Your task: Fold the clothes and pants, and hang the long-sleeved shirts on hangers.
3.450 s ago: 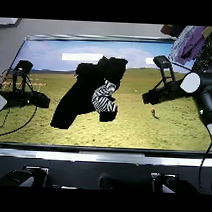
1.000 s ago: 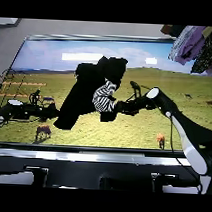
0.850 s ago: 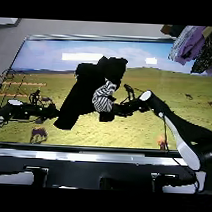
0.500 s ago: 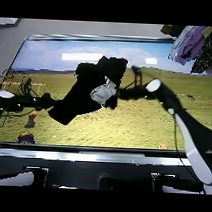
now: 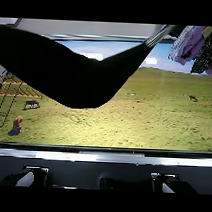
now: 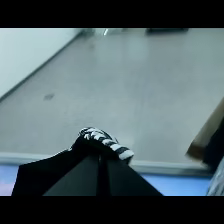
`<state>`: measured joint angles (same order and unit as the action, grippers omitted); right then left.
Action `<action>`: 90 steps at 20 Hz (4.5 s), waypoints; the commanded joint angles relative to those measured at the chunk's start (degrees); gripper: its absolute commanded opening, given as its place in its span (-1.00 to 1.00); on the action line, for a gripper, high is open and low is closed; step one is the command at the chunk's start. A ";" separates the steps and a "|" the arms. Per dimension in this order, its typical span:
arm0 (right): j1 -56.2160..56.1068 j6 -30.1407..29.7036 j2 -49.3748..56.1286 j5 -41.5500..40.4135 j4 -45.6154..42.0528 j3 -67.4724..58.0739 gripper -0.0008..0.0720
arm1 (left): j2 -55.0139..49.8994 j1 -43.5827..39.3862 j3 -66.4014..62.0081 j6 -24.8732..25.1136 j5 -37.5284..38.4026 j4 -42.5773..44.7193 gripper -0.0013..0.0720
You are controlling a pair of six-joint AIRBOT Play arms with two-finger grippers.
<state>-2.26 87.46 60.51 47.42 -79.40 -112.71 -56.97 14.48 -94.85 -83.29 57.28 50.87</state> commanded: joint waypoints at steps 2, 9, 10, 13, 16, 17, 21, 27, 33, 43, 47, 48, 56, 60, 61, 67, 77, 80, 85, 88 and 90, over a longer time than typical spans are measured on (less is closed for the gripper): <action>1.11 5.55 -12.66 -0.90 -17.86 -4.85 -0.88 | 12.90 0.17 -6.93 -10.12 -1.09 11.93 -0.91; 1.11 9.97 -16.74 0.31 -20.37 -4.81 -0.88 | 20.39 0.17 -6.12 -11.52 6.16 13.44 -0.91; 1.11 11.04 -14.93 1.55 -20.37 -4.81 -0.88 | 20.13 0.15 -4.83 -11.52 6.60 13.35 -0.91; 1.11 14.64 -6.49 6.32 -20.28 -4.76 -0.88 | 17.73 0.11 2.95 -11.52 5.20 12.59 -0.91; 1.11 17.27 6.01 13.44 -20.24 -4.76 -0.88 | 10.69 -1.03 11.34 -11.52 -1.97 9.05 -0.91; 1.09 18.08 10.36 15.23 -20.06 -4.74 -0.88 | 6.60 -2.45 12.76 -11.50 -5.38 9.11 -0.91; 1.01 21.16 27.30 17.55 -19.85 -4.74 -0.88 | -14.19 -9.68 10.86 -11.28 -19.19 9.09 -0.91; 1.01 23.30 44.61 20.94 -16.70 -3.82 -0.88 | -40.28 -17.14 3.63 -15.04 -20.57 8.07 -0.91; 4.35 9.09 41.55 28.63 -9.33 -3.63 0.58 | -37.38 -14.36 3.56 -15.78 -7.80 7.19 1.00; 16.33 -0.44 24.85 31.26 20.87 34.62 0.58 | -4.70 -9.20 42.36 -16.37 1.09 6.69 1.00; 9.57 -1.68 24.41 23.98 21.03 46.99 0.85 | 2.38 -12.70 58.93 -16.41 -3.39 -1.73 1.00; 7.85 -1.53 24.41 21.35 21.07 49.16 0.85 | 2.40 -13.94 60.59 -16.44 -3.37 -1.86 1.00; -0.92 2.14 25.31 7.87 23.30 55.60 0.83 | 1.38 -21.99 64.70 -20.02 -8.35 -2.01 1.00; -3.61 2.62 26.16 5.16 24.96 55.52 -0.70 | -1.92 -25.97 64.70 -20.26 -10.64 -3.72 1.00; -3.58 3.52 25.53 5.31 24.52 55.52 -0.79 | -3.02 -27.02 64.70 -20.26 -11.91 -5.25 1.00; -3.61 6.84 22.58 7.58 24.26 55.54 -0.88 | -8.90 -33.03 64.67 -20.26 -22.99 -11.34 1.00; -3.58 14.86 7.41 14.10 10.64 55.52 -0.88 | -4.24 -29.49 55.71 -19.98 -13.33 -8.33 -0.92; -3.67 16.90 -2.75 27.61 9.01 55.54 -0.88 | 4.39 -29.07 49.90 -26.34 0.57 1.40 -0.92; -17.57 34.67 -18.34 38.36 6.34 59.82 -0.88 | 18.64 -33.22 53.09 -37.99 18.45 5.31 -0.92; -28.28 49.42 -22.86 40.15 -2.56 61.83 -0.88 | 24.65 -37.55 55.32 -46.56 21.92 6.88 -0.92; -30.73 52.94 -22.82 36.48 -4.55 61.83 -0.88 | 24.46 -38.23 55.25 -48.11 19.74 6.47 -0.92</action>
<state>-27.07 129.71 40.34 84.58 -78.26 -51.79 -35.44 -21.71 -40.32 -125.29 74.87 56.14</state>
